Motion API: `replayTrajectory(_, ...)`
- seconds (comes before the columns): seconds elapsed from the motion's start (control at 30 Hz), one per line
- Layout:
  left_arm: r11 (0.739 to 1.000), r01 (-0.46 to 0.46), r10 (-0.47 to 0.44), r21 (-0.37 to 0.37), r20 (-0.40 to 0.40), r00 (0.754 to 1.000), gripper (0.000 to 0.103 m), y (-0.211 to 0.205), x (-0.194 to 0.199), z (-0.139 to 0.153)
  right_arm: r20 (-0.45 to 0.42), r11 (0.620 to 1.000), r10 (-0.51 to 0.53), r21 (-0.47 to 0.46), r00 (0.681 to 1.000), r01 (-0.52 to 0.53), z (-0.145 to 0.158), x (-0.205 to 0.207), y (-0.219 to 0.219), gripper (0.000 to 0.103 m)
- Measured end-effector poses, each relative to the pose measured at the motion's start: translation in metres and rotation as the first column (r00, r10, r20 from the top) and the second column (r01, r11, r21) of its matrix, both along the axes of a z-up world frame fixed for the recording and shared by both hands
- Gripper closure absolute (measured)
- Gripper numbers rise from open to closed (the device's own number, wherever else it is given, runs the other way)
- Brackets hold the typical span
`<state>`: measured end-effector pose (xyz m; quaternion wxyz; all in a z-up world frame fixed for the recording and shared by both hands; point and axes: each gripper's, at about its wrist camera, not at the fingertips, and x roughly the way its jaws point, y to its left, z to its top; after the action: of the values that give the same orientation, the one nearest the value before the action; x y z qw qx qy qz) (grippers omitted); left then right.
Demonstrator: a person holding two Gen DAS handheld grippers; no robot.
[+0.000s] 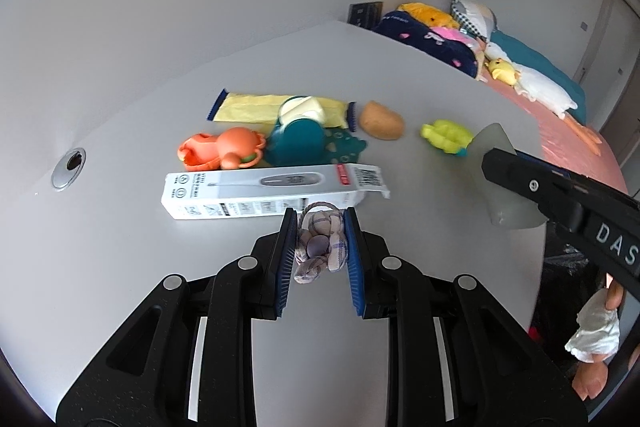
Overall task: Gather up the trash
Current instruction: 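Carry both items over the bin and open the right tool to drop its item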
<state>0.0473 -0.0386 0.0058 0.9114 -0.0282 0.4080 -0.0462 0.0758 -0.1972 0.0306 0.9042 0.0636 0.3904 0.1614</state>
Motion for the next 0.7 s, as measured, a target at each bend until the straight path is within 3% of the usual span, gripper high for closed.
replayTrajectory(0.7,0.992,0.124,-0.125,0.012,0.023,0.992,0.080,-0.083,-0.035,0.007,0.044,0.990,-0.137,-0.011,0.990,0.138,0.004,-0.078,-0.084,0.088)
